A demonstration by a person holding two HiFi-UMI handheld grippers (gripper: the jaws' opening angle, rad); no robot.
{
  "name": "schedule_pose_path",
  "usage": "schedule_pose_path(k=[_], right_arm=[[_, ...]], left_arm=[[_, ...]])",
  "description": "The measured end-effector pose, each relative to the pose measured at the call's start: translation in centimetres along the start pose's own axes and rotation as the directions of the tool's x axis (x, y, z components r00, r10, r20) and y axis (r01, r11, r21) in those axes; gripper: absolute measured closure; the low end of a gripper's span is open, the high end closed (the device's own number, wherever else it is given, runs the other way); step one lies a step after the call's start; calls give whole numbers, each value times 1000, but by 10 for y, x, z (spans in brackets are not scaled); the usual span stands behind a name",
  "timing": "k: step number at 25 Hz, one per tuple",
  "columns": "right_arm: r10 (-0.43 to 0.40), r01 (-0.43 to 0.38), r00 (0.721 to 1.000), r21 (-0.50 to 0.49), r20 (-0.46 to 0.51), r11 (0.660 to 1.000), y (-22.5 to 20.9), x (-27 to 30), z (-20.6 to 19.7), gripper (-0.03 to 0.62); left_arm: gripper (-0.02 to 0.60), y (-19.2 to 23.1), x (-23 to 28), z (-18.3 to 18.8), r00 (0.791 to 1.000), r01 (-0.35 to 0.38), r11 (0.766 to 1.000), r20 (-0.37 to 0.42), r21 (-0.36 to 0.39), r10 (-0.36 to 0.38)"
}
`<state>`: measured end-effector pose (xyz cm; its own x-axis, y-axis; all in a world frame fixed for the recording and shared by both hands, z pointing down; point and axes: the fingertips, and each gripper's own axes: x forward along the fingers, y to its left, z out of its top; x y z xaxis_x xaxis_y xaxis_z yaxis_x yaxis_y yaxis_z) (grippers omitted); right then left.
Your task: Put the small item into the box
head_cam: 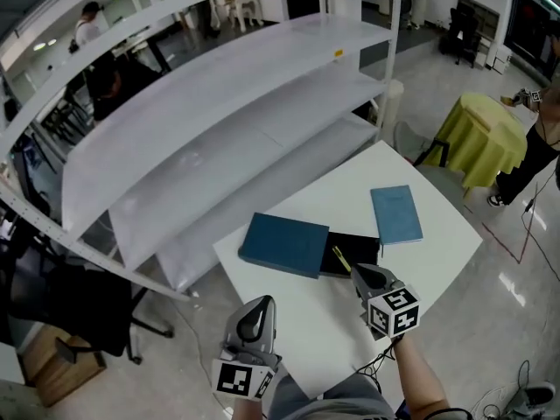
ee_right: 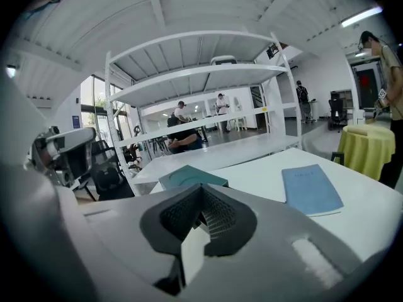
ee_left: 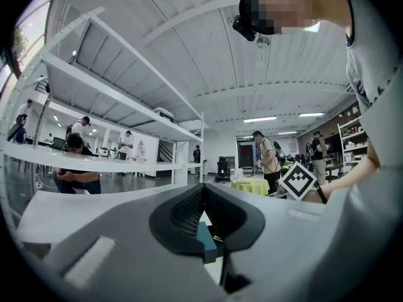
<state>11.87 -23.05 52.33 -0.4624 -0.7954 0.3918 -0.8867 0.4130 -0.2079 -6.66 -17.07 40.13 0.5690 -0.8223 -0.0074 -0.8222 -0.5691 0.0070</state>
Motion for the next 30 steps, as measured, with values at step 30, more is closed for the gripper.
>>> schedule_pose_path(k=[30], right_arm=[[-111,146,941,-89,318,985,62,-120,48,592]], left_arm=[[566,-37,6,15,981,189,981,30,36,-190]])
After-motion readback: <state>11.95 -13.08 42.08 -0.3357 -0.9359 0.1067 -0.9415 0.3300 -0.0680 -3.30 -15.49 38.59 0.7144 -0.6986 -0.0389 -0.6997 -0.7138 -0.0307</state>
